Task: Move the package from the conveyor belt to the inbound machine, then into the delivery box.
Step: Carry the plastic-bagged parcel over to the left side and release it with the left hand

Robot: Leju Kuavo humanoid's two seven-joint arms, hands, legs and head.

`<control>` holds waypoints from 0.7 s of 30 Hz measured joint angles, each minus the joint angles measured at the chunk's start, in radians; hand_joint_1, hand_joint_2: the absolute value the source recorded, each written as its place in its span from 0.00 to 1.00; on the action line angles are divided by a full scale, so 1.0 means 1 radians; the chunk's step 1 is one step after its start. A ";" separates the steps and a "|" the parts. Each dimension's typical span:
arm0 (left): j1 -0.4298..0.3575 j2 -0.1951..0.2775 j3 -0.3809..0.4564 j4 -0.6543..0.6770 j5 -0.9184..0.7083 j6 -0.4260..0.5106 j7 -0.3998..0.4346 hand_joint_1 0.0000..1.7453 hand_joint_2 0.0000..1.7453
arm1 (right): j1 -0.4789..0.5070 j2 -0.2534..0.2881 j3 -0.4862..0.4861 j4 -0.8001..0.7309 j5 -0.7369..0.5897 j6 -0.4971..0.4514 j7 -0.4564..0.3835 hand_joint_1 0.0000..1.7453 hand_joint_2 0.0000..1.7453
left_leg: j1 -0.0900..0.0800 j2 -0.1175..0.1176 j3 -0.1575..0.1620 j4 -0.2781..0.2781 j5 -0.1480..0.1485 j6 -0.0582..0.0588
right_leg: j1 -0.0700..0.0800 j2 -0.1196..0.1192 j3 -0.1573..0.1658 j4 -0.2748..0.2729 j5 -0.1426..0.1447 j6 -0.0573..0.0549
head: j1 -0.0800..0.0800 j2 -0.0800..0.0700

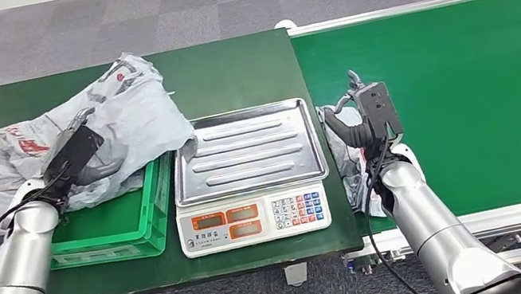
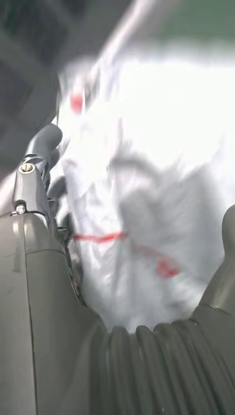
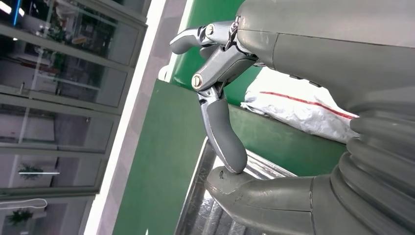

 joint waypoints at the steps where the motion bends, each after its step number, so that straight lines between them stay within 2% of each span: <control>1: 0.004 -0.019 0.003 -0.023 0.074 -0.019 0.000 0.00 1.00 | -0.005 0.001 0.004 0.001 0.002 0.005 0.003 0.00 1.00 | 0.000 0.000 0.000 0.000 0.000 0.000 | 0.000 0.000 0.000 0.000 0.000 0.000 | 0.000 0.000; 7: 0.016 -0.120 0.006 -0.108 0.418 -0.137 0.017 0.00 1.00 | -0.059 0.025 0.047 0.015 0.006 0.039 0.010 0.00 1.00 | 0.000 0.000 0.000 0.000 0.000 0.000 | -0.002 0.000 0.000 0.000 0.000 0.000 | 0.000 0.000; 14: 0.006 -0.198 0.005 -0.119 0.607 -0.189 0.026 0.00 1.00 | -0.099 0.050 0.078 0.040 -0.044 0.084 0.006 0.00 1.00 | 0.001 0.000 0.000 0.000 0.000 0.000 | -0.001 0.000 -0.001 0.000 0.000 0.000 | 0.000 0.000; 17: -0.005 -0.244 -0.007 -0.107 0.643 -0.166 0.006 0.00 1.00 | -0.109 0.063 0.085 0.048 -0.075 0.084 -0.004 0.00 1.00 | 0.001 -0.001 0.000 0.000 0.000 0.000 | -0.001 -0.001 0.000 0.000 0.000 0.000 | 0.000 0.000; 21: -0.033 -0.311 -0.050 -0.042 0.594 -0.047 -0.036 0.00 1.00 | -0.127 0.097 0.099 0.077 -0.098 0.074 -0.006 0.00 1.00 | 0.000 -0.001 0.000 0.000 0.000 0.000 | -0.001 -0.001 0.000 0.000 0.000 0.000 | 0.000 0.000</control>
